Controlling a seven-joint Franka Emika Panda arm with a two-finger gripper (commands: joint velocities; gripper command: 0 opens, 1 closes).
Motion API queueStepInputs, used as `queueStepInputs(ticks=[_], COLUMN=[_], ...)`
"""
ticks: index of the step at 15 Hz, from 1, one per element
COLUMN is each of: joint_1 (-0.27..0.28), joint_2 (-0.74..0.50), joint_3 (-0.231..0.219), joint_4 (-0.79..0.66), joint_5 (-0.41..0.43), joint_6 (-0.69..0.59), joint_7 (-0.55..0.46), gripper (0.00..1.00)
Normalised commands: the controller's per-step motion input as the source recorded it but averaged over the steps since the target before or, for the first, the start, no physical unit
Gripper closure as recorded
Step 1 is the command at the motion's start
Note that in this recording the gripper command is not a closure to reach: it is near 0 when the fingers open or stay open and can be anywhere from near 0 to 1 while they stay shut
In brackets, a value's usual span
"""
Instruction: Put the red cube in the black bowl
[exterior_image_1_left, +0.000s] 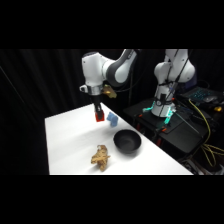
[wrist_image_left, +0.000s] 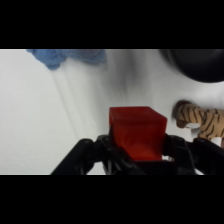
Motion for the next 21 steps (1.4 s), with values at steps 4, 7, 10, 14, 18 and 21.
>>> queueStepInputs(ticks=[4,7,10,14,18,21], joint_1=[0.099,0.147,0.127,0.068,0.004,-0.042], joint_2=[-0.36,-0.27,-0.18,-0.06,0.14,0.21], joint_3=[0.120,0.174,0.144,0.090,0.058,0.058], joint_4=[-0.42,-0.39,-0.26,-0.12,-0.02,0.07], joint_5=[-0.024,0.050,0.072,0.102,0.194,0.232], joint_6=[0.04,0.15,0.17,0.18,0.33,0.25], joint_7=[0.14,0.11,0.05,-0.07,-0.29,-0.37], gripper=[1.00,1.00,1.00,1.00,0.00,0.00])
